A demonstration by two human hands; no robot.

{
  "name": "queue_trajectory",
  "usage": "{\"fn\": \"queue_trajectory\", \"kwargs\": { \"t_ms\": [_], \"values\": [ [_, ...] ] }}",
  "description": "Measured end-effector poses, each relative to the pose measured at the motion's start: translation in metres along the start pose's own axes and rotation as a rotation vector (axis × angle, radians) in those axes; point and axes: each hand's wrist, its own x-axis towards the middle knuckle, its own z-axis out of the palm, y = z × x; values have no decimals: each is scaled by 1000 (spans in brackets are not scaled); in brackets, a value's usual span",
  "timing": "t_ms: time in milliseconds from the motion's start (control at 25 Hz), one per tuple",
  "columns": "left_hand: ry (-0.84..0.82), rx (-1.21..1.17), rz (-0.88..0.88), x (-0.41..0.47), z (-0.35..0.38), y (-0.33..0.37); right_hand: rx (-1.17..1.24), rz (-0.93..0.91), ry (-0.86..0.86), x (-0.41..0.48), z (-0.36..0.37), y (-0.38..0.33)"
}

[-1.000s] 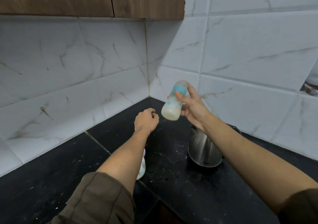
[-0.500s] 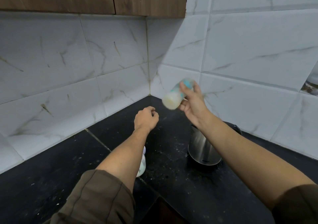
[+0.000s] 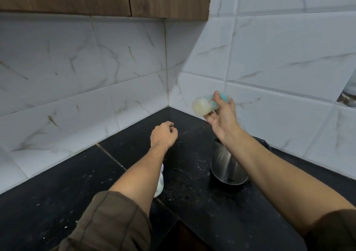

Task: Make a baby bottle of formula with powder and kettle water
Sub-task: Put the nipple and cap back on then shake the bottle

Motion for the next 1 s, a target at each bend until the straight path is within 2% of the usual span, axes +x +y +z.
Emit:
{"fn": "queue_trajectory", "kwargs": {
  "t_ms": [80,200,240,360,440,480,600,640,720,840,920,1000],
  "values": [
    [-12,5,1,-1,2,2,-136,56,-82,-8,0,3],
    [-44,30,3,1,5,4,-396,114,-312,-22,2,8],
    [-43,28,5,1,4,4,-374,94,-307,-21,3,9],
    [-13,-1,-2,1,2,4,-109,8,-54,-10,8,5],
    [-6,2,1,1,0,4,-51,-15,17,-2,6,6],
    [-7,4,2,2,-1,5,-117,1,-26,-6,6,6],
    [-28,24,12,4,-2,6,-439,100,-323,-22,8,8],
    [-39,26,15,4,-2,6,-474,103,-381,-23,6,7],
    [-31,19,11,3,-2,6,-358,59,-306,-19,7,4],
    [0,18,5,2,-1,5,-80,13,-12,-1,6,0],
    [-2,16,6,2,-1,5,-146,43,-58,-5,5,1],
    [-25,17,14,3,0,5,-365,115,-269,-17,3,4]
  ]
}}
